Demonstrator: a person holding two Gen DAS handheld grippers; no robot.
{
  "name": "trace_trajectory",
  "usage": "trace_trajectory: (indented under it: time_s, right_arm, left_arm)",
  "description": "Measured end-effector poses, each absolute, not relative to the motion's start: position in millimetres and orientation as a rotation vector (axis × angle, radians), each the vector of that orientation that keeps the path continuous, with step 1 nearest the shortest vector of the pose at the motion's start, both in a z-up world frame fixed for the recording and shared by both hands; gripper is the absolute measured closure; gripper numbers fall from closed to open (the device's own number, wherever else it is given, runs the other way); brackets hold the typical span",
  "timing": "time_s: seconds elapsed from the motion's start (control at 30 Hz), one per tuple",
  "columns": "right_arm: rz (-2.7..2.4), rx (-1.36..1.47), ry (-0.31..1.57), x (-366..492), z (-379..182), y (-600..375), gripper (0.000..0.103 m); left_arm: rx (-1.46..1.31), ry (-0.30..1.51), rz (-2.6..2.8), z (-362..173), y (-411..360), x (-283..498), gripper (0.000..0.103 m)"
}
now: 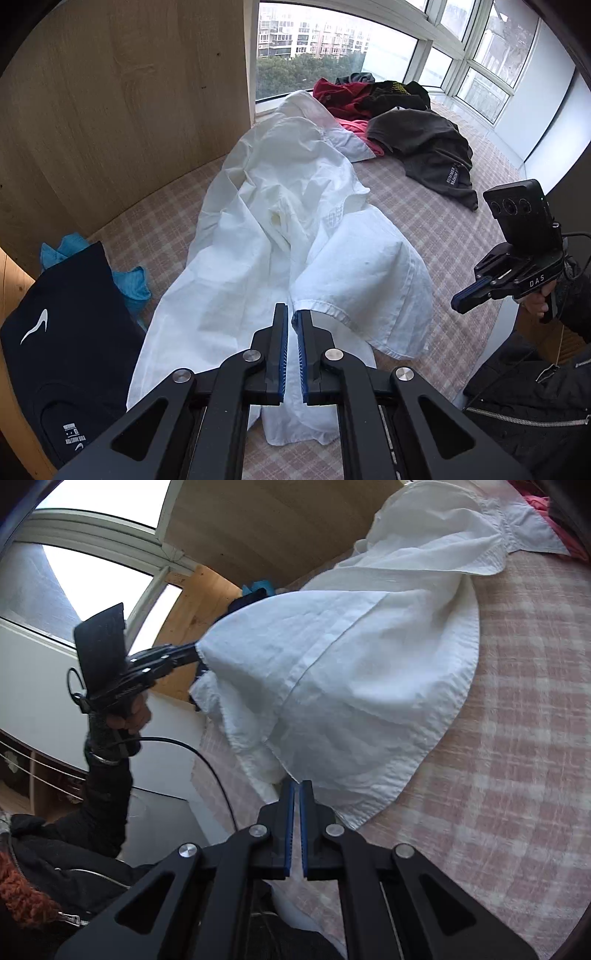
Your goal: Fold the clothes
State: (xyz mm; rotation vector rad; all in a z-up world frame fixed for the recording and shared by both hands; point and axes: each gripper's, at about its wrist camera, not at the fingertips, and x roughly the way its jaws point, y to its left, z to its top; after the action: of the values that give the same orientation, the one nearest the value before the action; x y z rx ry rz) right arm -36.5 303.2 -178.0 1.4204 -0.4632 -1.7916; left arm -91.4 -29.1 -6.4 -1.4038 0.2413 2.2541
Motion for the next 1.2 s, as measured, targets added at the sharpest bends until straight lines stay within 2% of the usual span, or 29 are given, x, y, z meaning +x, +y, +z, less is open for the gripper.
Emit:
trace_trajectory:
  time_s: [0.07,0.13,0.2,0.23,0.33,0.43,0.57,0.67,0.83,0.93,1.0,1.1,1.17,1.2]
  right_arm:
    - [-1.872,1.534,-0.355,-38,-196,304,0.096]
    - [-1.957,1.601,-0.354,-42,-208,312,0.081]
    - [-2.014,1.628,-0.401,-46,-216,322,0.059]
    - [-2.014,1.616,-0.438,-50,-219,323,0.057]
    - [-2.008,1.579,-0.548,-60,-226,326,0.056]
    - [-2.042,1.561,-0.489,-67,-224,312,0.054]
    - [-2.090,1.544,-0.240,-69,-215,273,0.054]
    - [-2.066,1.512,-0.050,-61,-212,241,0.054]
    - [-2.017,1.454,0.152,-31,-202,208,0.054]
    - [-1.990,1.437,0.305,-14,-206,189,0.052]
    - [-2.002,1.405,0.447,-9,-212,173,0.051]
    - [-2.011,1.357,0.612,-10,-215,150,0.051]
    - [-1.989,1.385,0.626,-16,-215,143,0.051]
    - [-1.976,1.397,0.635,-18,-214,141,0.057]
  left_arm:
    - [-1.417,0.254,2.229,-14,-23,-87,0.096]
    - [-1.429,0.250,2.207,-20,-18,-83,0.096]
    - [-1.434,0.253,2.195,-24,-14,-78,0.096]
    - [-1.432,0.251,2.190,-25,-14,-75,0.096]
    - [-1.436,0.237,2.186,-26,-16,-70,0.096]
    - [-1.448,0.236,2.190,-28,-18,-70,0.096]
    - [-1.437,0.234,2.187,-28,-17,-65,0.096]
    - [-1.429,0.242,2.172,-29,-14,-60,0.093]
    - [-1.459,0.193,2.147,-37,-20,-46,0.092]
    - [-1.484,0.156,2.105,-51,-17,-37,0.085]
    - [-1.504,0.192,2.088,-64,-11,-35,0.085]
    - [-1.506,0.149,2.070,-75,-7,-38,0.085]
    - [-1.506,0.149,2.077,-79,-6,-41,0.085]
    - [-1.508,0.152,2.083,-80,-6,-42,0.085]
